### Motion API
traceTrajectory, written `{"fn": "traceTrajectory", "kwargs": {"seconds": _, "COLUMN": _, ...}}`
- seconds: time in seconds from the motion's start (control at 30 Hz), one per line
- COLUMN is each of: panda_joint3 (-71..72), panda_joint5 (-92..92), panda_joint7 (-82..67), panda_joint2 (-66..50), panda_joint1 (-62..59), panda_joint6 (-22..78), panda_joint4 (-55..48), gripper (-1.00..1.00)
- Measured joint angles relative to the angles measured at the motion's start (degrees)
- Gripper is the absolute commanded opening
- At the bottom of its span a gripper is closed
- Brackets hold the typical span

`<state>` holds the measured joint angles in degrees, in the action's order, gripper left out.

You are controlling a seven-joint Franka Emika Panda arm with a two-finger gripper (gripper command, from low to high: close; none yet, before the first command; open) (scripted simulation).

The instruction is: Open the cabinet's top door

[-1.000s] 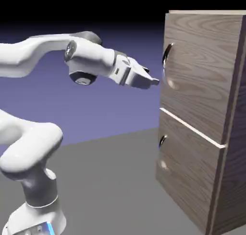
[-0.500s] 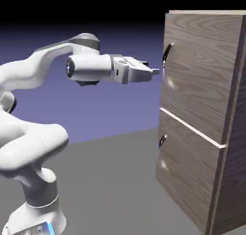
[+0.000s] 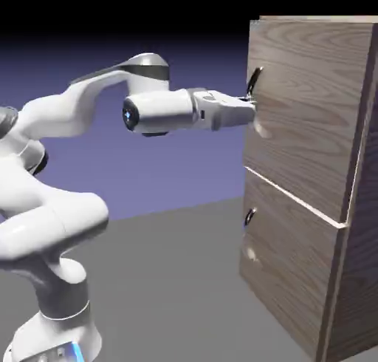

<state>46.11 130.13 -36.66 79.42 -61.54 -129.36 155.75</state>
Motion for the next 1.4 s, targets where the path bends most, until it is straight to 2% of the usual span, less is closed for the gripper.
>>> {"fn": "traceTrajectory", "kwargs": {"seconds": 0.3, "panda_joint3": -18.7, "panda_joint5": -14.1, "panda_joint7": -6.4, "panda_joint2": -1.7, "panda_joint1": 3.8, "panda_joint6": 19.4, "panda_joint4": 8.4, "gripper": -1.0}}
{"fn": "traceTrajectory", "kwargs": {"seconds": 0.63, "panda_joint3": -39.5, "panda_joint5": -34.1, "panda_joint7": -14.7, "panda_joint2": -12.2, "panda_joint1": 1.9, "panda_joint6": 40.3, "panda_joint4": 7.6, "gripper": -1.0}}
{"fn": "traceTrajectory", "kwargs": {"seconds": 1.0, "panda_joint3": -57.1, "panda_joint5": -55.0, "panda_joint7": -25.8, "panda_joint2": -34.8, "panda_joint1": 3.4, "panda_joint6": 61.9, "panda_joint4": -5.5, "gripper": -1.0}}
{"fn": "traceTrajectory", "kwargs": {"seconds": 1.4, "panda_joint3": -67.9, "panda_joint5": -68.1, "panda_joint7": -36.5, "panda_joint2": -59.8, "panda_joint1": 9.0, "panda_joint6": 83.2, "panda_joint4": -27.3, "gripper": -1.0}}
